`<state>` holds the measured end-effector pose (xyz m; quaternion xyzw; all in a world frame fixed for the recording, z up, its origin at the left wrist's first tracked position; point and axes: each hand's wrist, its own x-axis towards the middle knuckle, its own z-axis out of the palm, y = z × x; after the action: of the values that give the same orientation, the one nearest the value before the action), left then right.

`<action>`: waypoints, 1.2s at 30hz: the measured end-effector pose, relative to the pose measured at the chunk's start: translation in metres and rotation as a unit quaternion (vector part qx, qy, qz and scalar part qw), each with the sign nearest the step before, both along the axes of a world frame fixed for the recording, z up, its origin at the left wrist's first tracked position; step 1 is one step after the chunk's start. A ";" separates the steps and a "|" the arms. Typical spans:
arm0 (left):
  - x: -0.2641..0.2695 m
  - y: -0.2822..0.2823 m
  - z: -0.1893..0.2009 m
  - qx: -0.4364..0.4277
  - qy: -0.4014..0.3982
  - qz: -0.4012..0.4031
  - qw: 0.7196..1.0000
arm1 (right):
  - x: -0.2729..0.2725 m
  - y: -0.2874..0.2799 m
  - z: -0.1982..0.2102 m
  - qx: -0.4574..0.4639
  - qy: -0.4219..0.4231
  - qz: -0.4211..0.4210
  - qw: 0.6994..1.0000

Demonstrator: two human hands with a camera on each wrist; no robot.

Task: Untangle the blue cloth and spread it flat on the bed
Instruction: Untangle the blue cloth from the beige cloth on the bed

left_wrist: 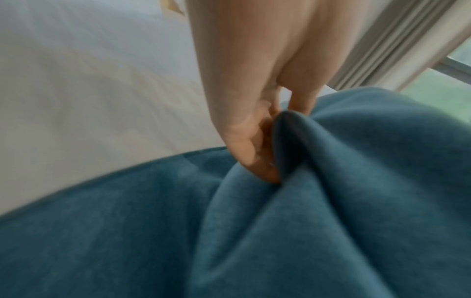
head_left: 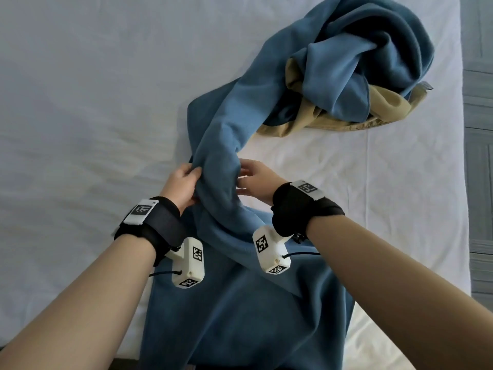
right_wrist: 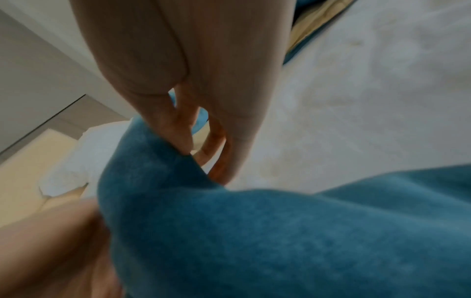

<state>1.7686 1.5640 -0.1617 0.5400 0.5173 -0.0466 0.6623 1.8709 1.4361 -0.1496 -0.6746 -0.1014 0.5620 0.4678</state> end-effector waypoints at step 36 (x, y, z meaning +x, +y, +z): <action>0.021 -0.041 -0.011 0.242 0.198 -0.464 0.829 | 0.117 -0.188 -0.016 -0.288 -0.320 -0.250 0.867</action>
<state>1.7900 1.5228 -0.1725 0.8383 0.3208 -0.3282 0.2942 1.9877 1.2483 -0.1657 -0.9248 0.0936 0.1839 0.3195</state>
